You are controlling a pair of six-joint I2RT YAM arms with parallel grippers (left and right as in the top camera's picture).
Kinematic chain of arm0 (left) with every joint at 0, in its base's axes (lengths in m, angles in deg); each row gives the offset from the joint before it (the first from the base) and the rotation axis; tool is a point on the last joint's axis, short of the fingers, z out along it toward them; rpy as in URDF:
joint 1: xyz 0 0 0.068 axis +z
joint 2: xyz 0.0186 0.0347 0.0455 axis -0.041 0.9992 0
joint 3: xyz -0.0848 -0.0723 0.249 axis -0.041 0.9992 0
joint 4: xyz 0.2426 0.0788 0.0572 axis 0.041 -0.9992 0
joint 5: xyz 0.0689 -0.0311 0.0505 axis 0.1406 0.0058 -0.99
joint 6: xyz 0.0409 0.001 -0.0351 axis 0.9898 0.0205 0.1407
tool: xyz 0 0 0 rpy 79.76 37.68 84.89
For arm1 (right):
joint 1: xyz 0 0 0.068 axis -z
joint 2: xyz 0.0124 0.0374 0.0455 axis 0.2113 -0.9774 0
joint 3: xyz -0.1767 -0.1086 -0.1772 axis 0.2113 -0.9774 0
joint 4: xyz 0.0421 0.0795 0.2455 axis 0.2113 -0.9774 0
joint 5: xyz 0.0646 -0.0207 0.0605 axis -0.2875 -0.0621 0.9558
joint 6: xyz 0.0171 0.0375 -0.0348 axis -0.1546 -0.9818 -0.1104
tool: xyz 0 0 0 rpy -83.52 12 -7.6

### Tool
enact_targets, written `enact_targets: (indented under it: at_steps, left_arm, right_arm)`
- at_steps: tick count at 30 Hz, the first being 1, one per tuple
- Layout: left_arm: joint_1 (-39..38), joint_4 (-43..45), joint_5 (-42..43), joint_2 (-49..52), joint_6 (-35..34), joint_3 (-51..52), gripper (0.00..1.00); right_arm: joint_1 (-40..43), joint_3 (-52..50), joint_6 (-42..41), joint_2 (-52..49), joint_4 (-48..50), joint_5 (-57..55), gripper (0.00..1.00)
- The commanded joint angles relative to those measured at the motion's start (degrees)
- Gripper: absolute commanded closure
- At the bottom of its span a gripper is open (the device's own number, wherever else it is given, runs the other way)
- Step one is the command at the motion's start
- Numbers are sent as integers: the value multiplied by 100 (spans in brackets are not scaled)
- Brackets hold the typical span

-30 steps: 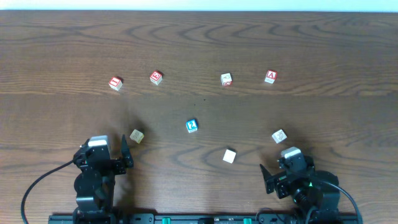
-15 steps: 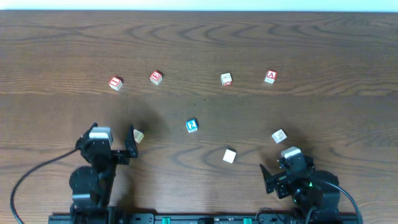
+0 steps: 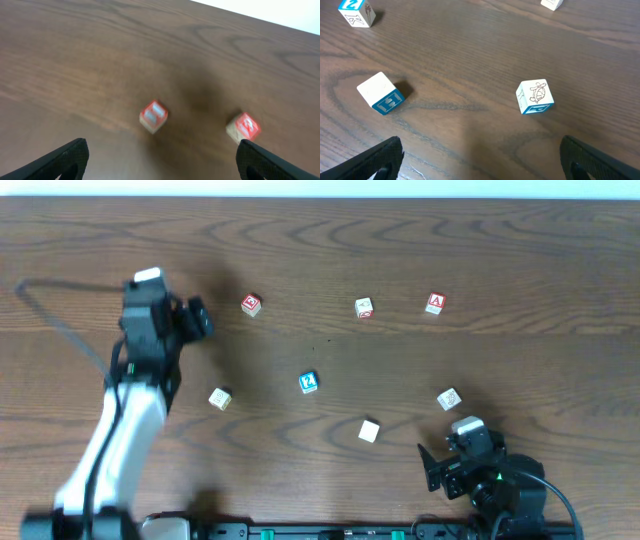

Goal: Spell out Ai2
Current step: 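Reach left gripper to the red 'I' block and grasp it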

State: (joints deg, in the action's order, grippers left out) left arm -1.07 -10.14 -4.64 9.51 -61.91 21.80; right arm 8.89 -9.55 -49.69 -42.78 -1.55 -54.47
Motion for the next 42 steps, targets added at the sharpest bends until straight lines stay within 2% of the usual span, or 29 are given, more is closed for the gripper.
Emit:
enact_targets:
  at_steps: [1,5,11,18,25,27,32,42]
  left_arm:
    - [-24,0,-101,866,-225,-734,5]
    - [-22,-42,590,1565,-221,-1014,5]
    - [-17,184,564,2111,-186,-1014,5]
    - [57,118,481,2297,1375,-1014,5]
    - [179,177,455,2308,2164,-1016,5]
    - [317,229,507,2369,2262,-1016,5]
    - [599,299,1327,2518,2590,-1016,5]
    - [629,269,1598,2553,2999,-1016,4]
  right_arm:
    - [57,-68,-70,31,-15,68,1]
    - [57,-68,-70,31,-15,68,1]
    - [57,-68,-70,31,-13,66,1]
    - [57,-68,-70,31,-15,68,1]
    - [57,-68,-70,31,-15,66,1]
    - [57,-68,-70,31,-15,68,1]
    - [57,-68,-70,31,-13,68,1]
    - [57,-68,-70,31,-15,68,1]
